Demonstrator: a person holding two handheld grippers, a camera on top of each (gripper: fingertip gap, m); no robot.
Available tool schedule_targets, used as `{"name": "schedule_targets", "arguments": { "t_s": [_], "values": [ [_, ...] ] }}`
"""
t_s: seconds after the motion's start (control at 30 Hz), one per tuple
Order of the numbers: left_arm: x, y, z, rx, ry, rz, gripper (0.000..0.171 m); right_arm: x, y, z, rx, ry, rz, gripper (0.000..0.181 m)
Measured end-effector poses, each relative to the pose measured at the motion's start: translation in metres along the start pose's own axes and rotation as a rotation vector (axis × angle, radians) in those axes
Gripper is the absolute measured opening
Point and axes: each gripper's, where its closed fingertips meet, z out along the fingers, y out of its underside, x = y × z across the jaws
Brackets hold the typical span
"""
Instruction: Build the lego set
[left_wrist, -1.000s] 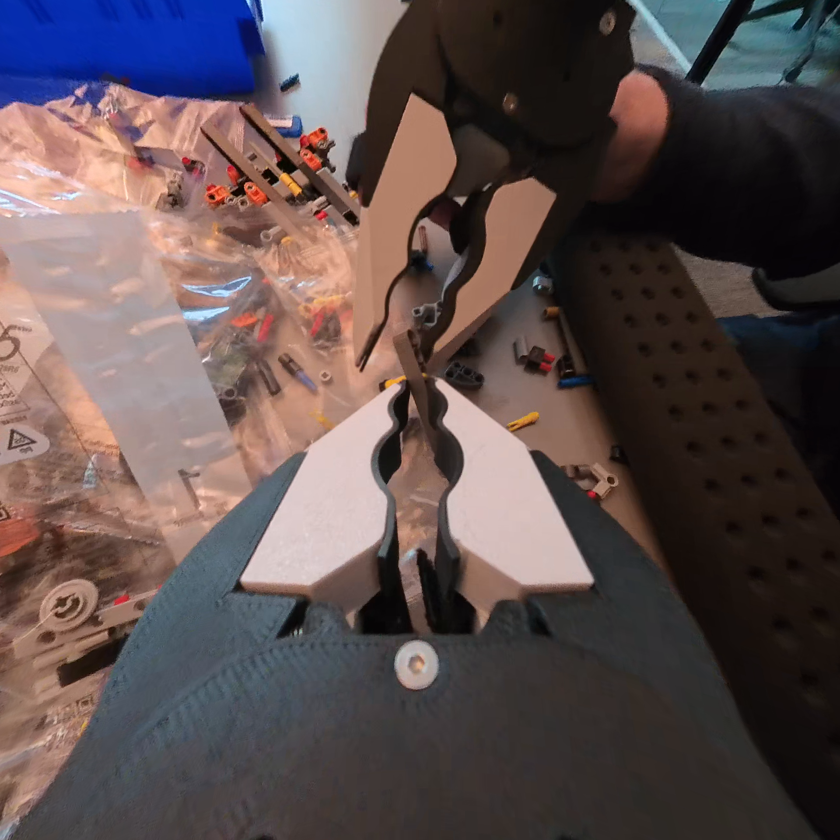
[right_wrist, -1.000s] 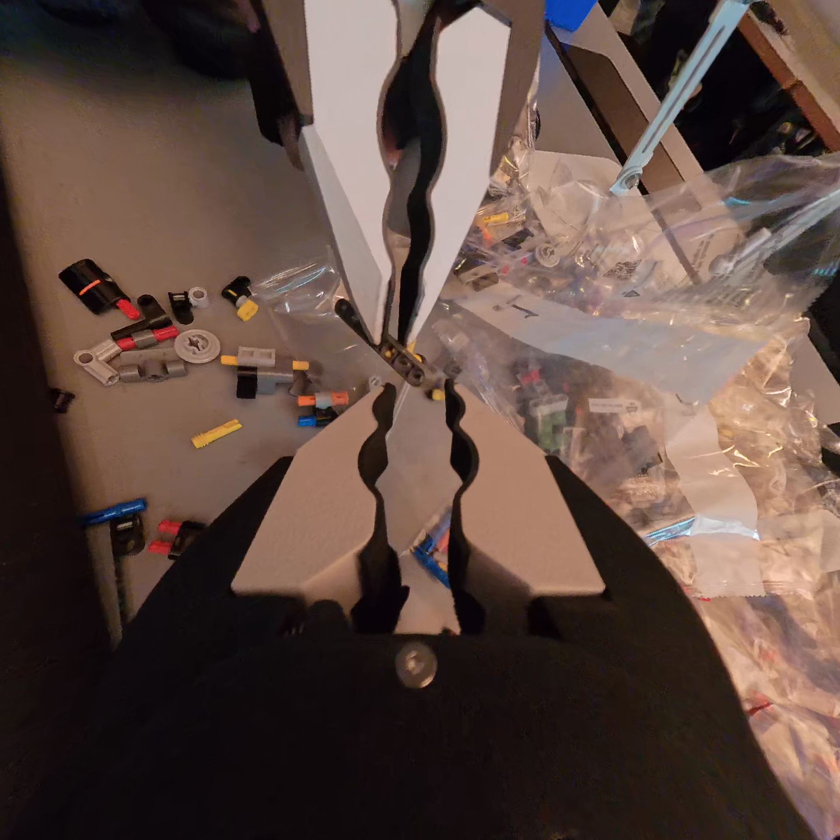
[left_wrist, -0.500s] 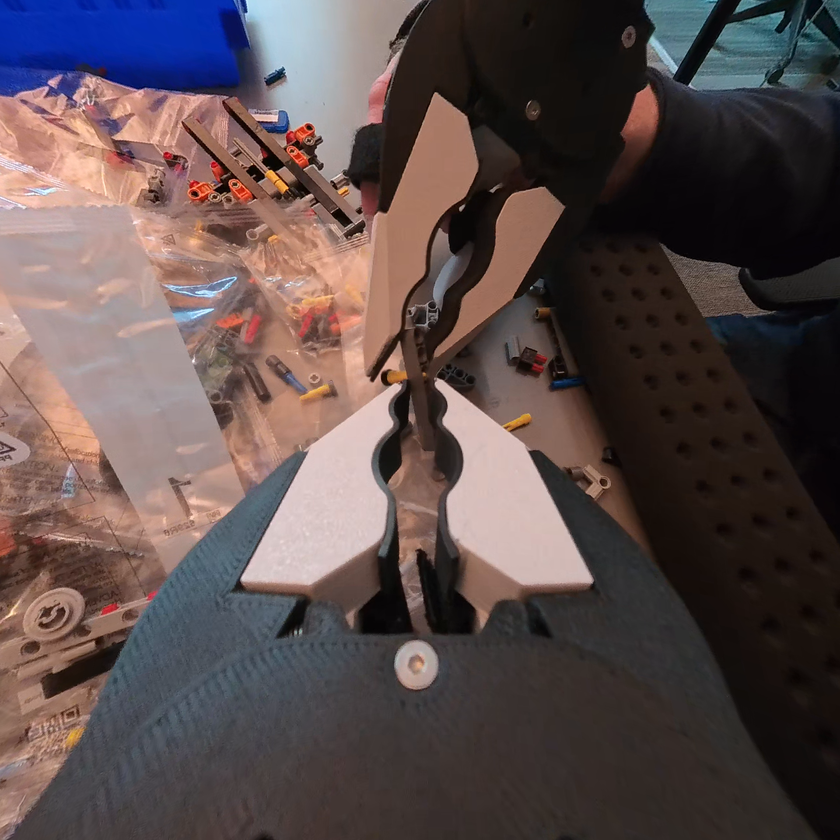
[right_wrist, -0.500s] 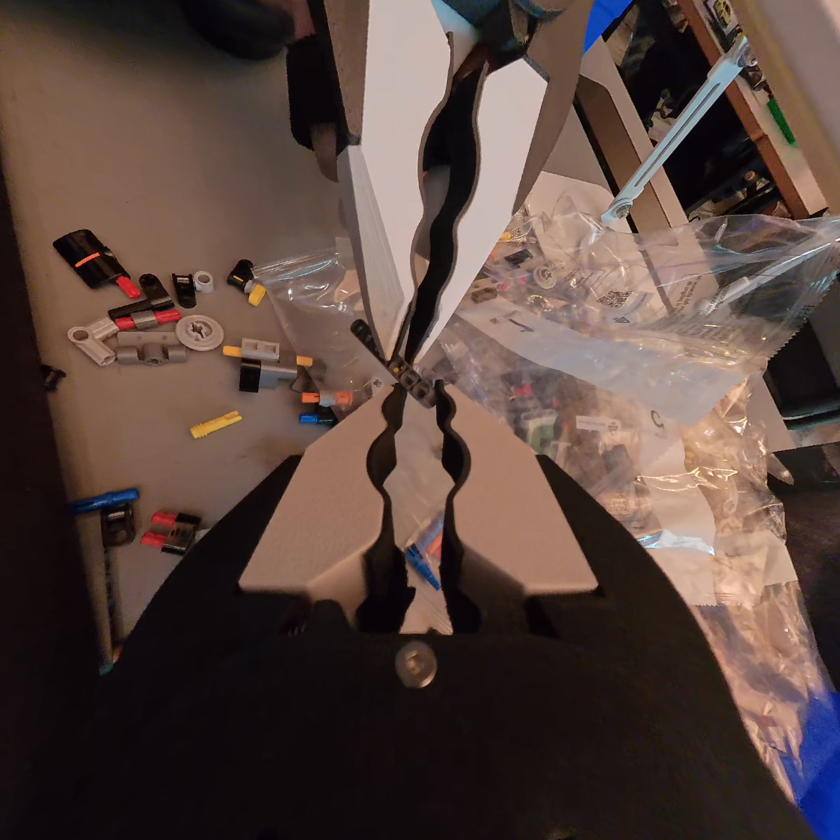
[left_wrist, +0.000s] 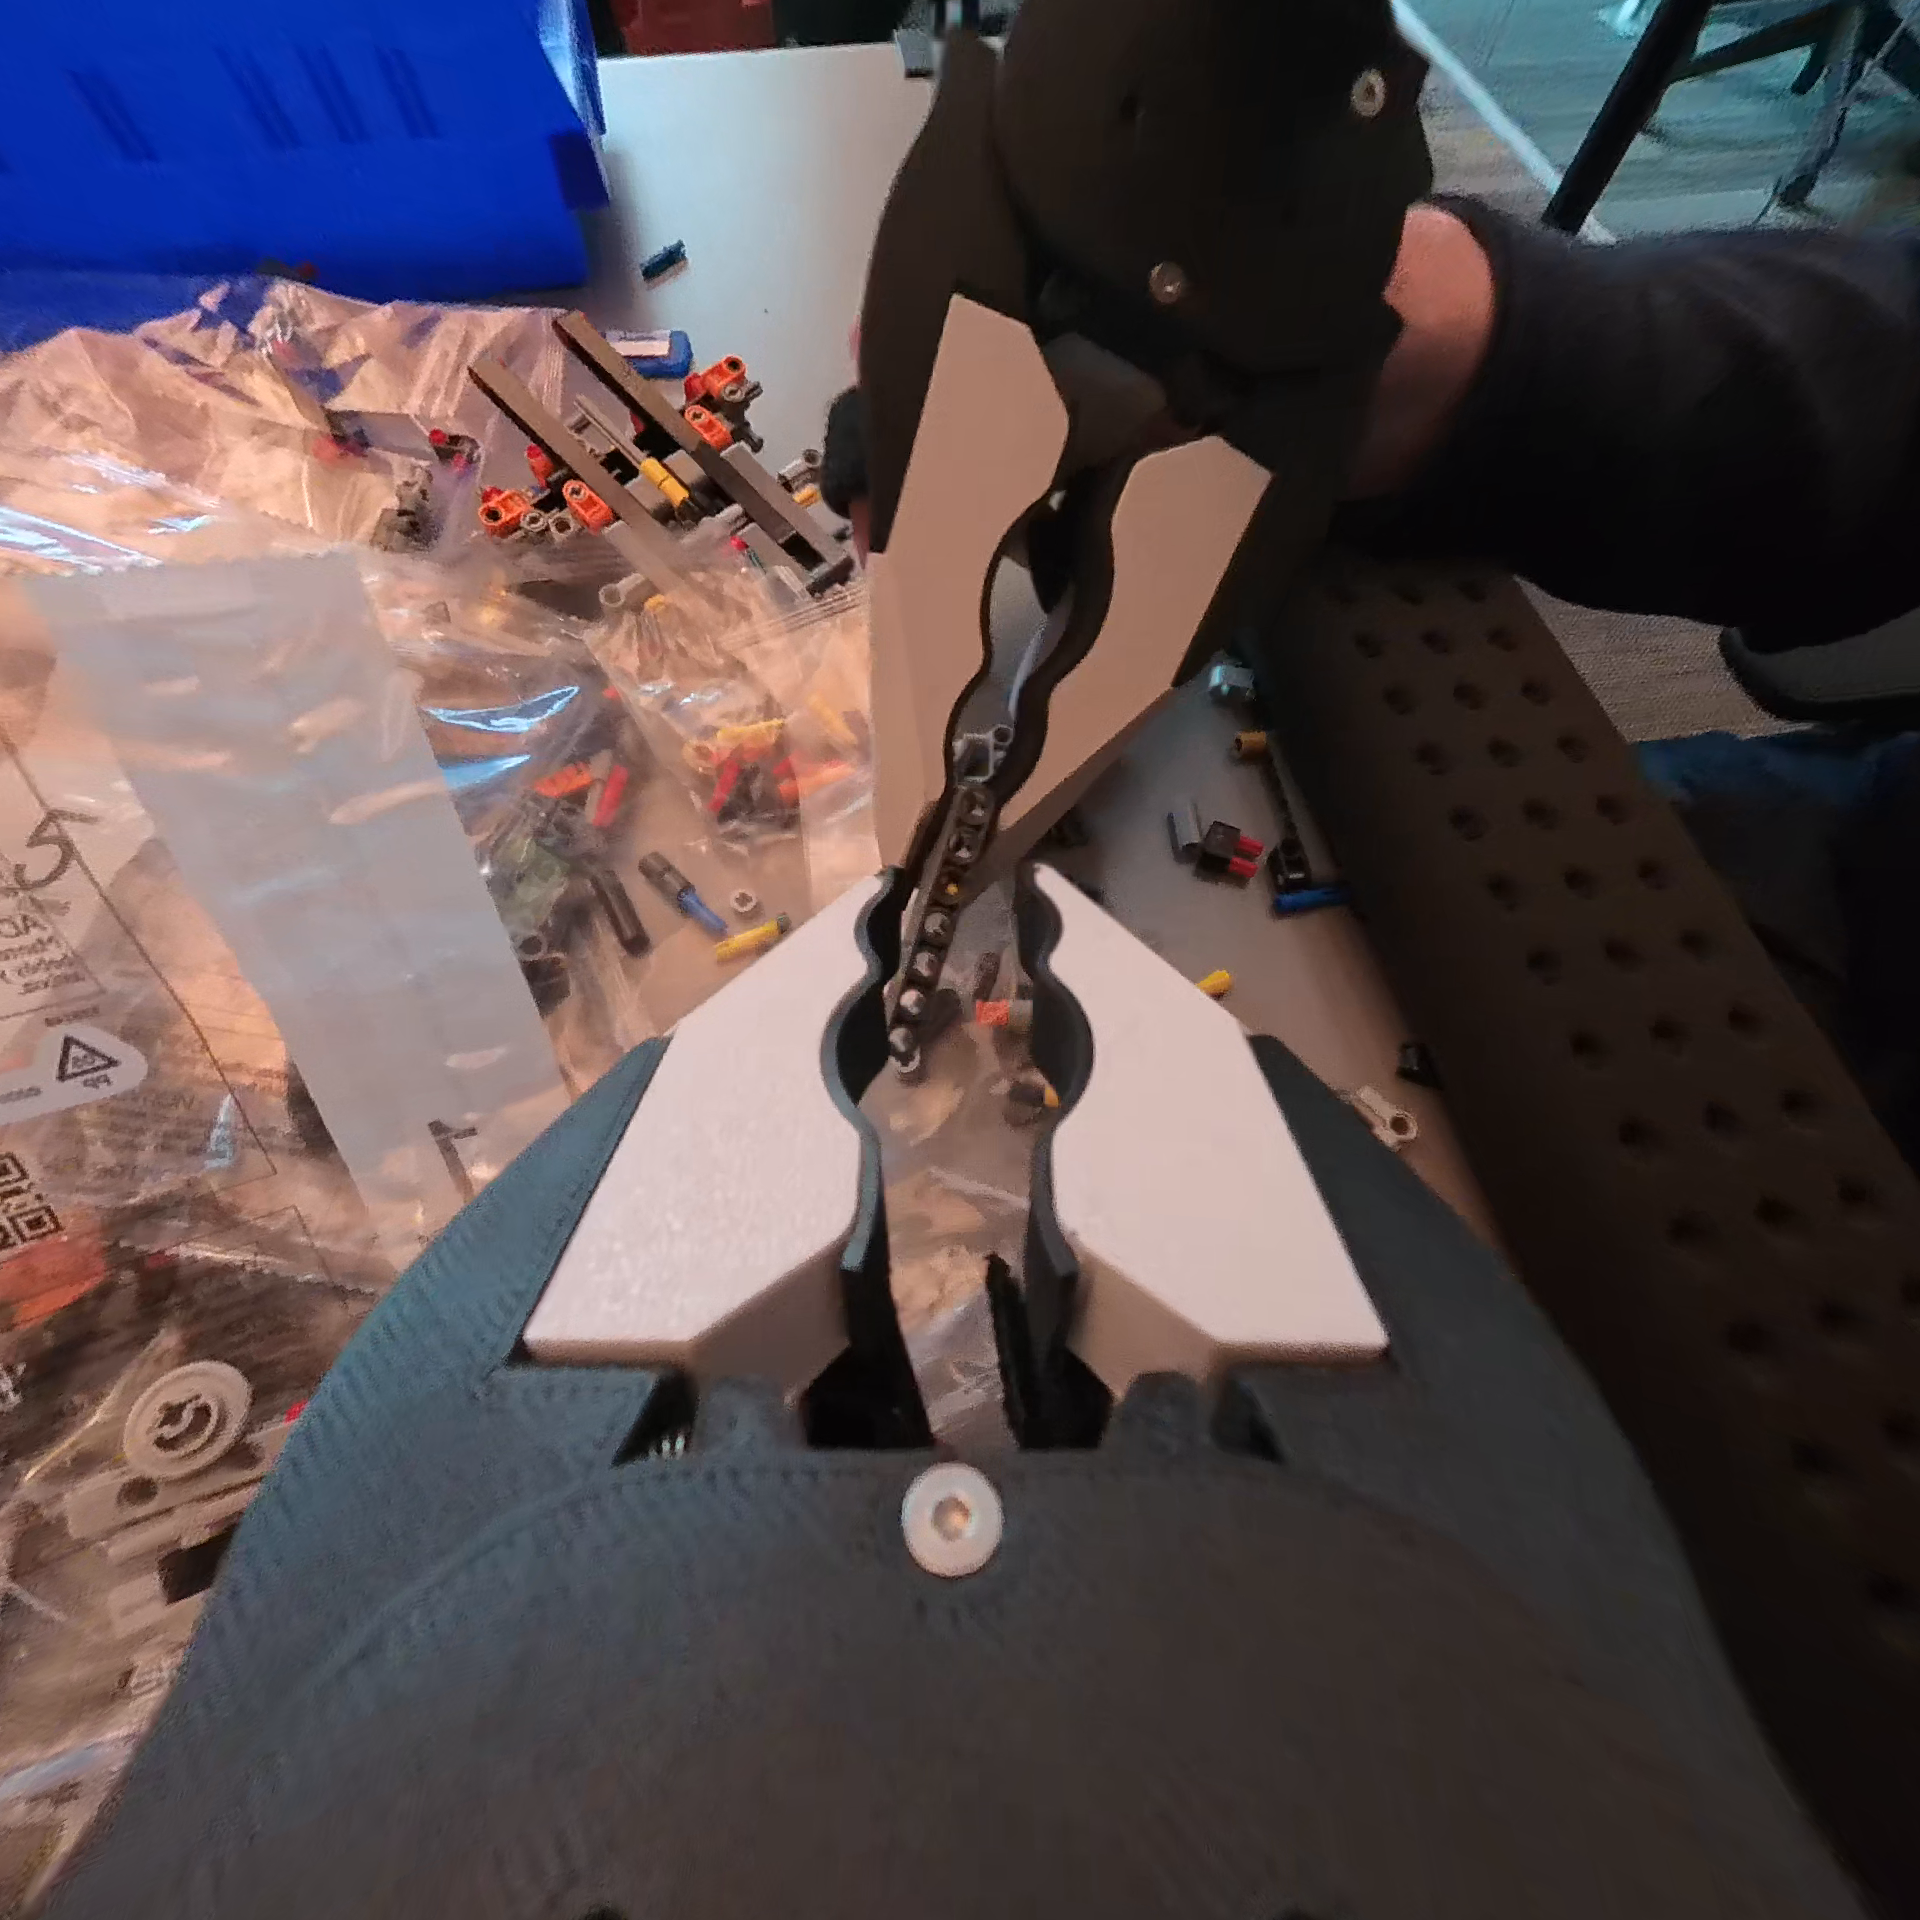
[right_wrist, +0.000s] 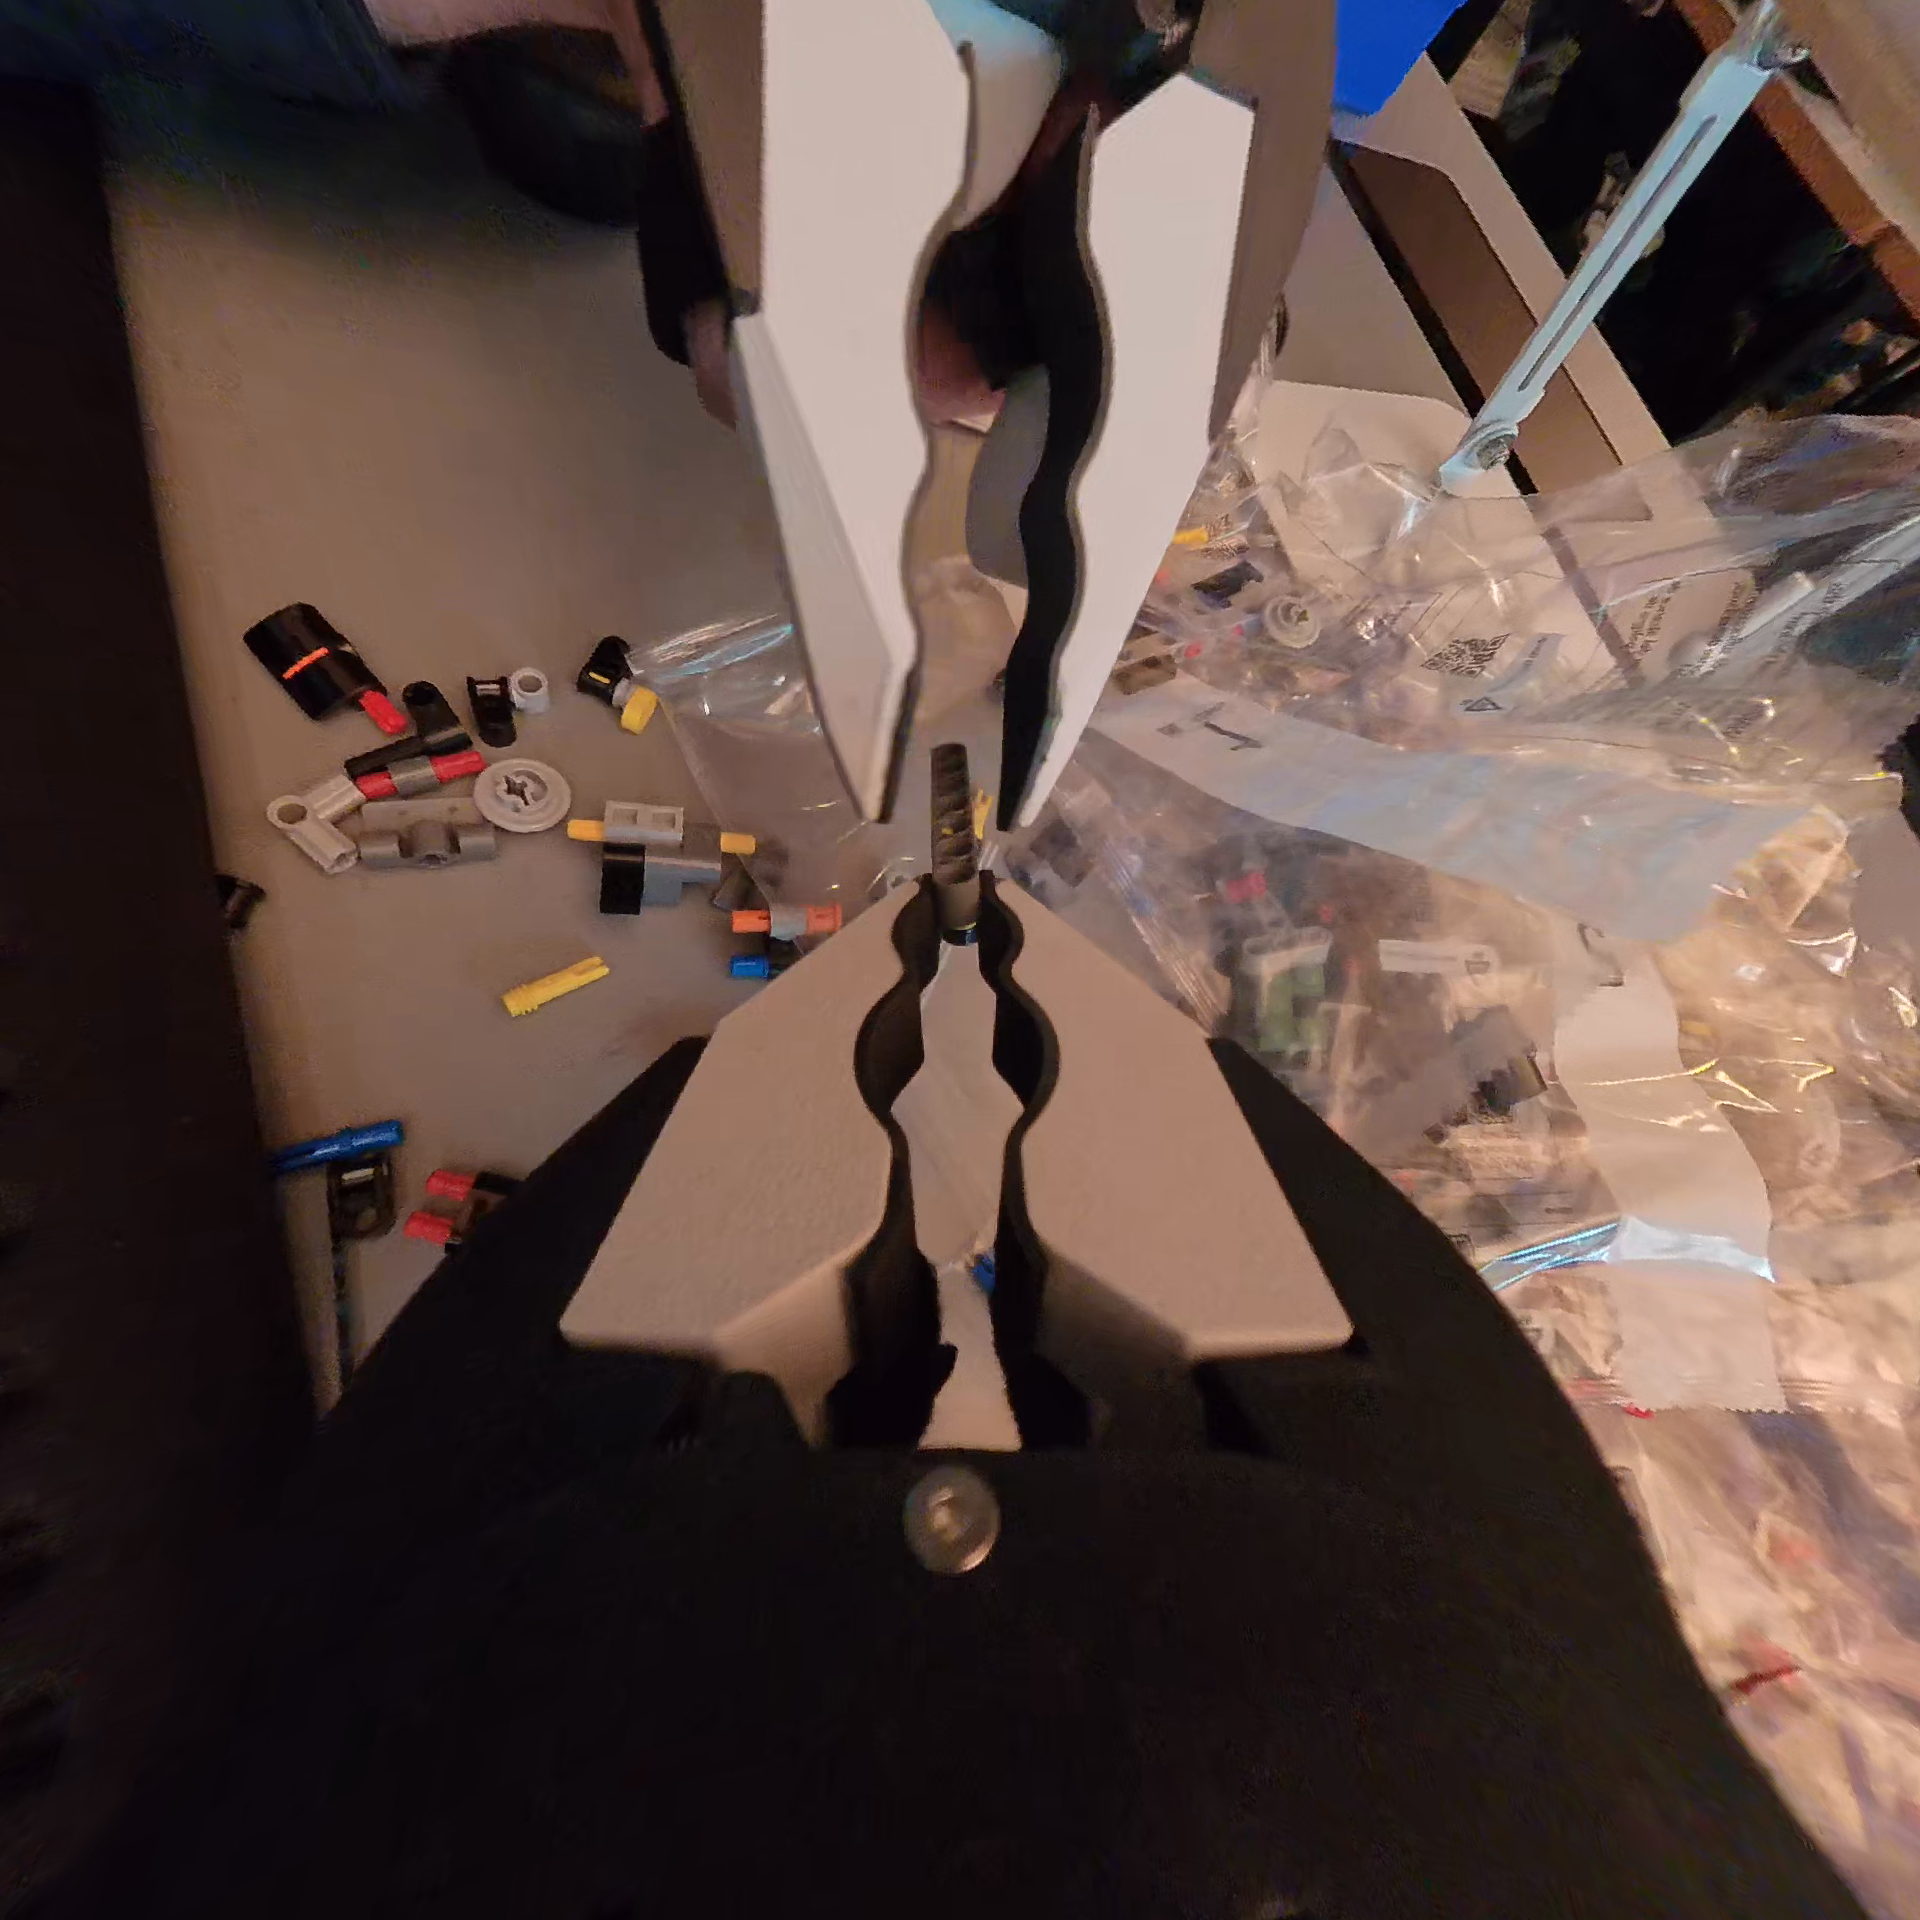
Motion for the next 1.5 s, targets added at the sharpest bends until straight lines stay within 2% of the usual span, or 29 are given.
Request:
{"name": "schedule_targets", "arguments": {
  "t_s": [0.07,0.2,0.53,0.8,1.17,1.3,1.43,1.5],
  "values": [
    [0.001,0.003,0.003,-0.033,-0.014,0.028,0.02,0.0,0.0,0.0,0.005,-0.005,0.011,0.003],
    [-0.004,0.004,0.006,-0.052,-0.048,0.051,0.009,0.001,0.0,0.0,0.005,-0.002,0.019,0.004],
    [-0.004,-0.001,0.003,-0.023,-0.048,0.054,0.006,0.002,-0.003,0.0,0.04,-0.018,0.064,0.008],
    [-0.001,-0.004,0.002,-0.011,-0.044,0.084,0.006,-0.001,-0.006,-0.003,0.057,-0.055,0.107,0.004],
    [0.001,-0.035,-0.012,0.176,-0.027,0.061,0.005,0.007,-0.031,-0.021,0.277,-0.153,0.323,0.005],
    [0.001,-0.044,-0.016,0.225,-0.002,-0.007,0.005,0.01,-0.038,-0.028,0.331,-0.163,0.353,0.005],
    [-0.003,-0.049,-0.015,0.248,-0.011,-0.046,0.005,0.015,-0.035,-0.029,0.328,-0.145,0.384,0.005],
    [-0.009,-0.059,-0.02,0.313,-0.033,-0.077,0.005,0.009,-0.03,-0.023,0.281,-0.175,0.386,0.003]
  ]
}}
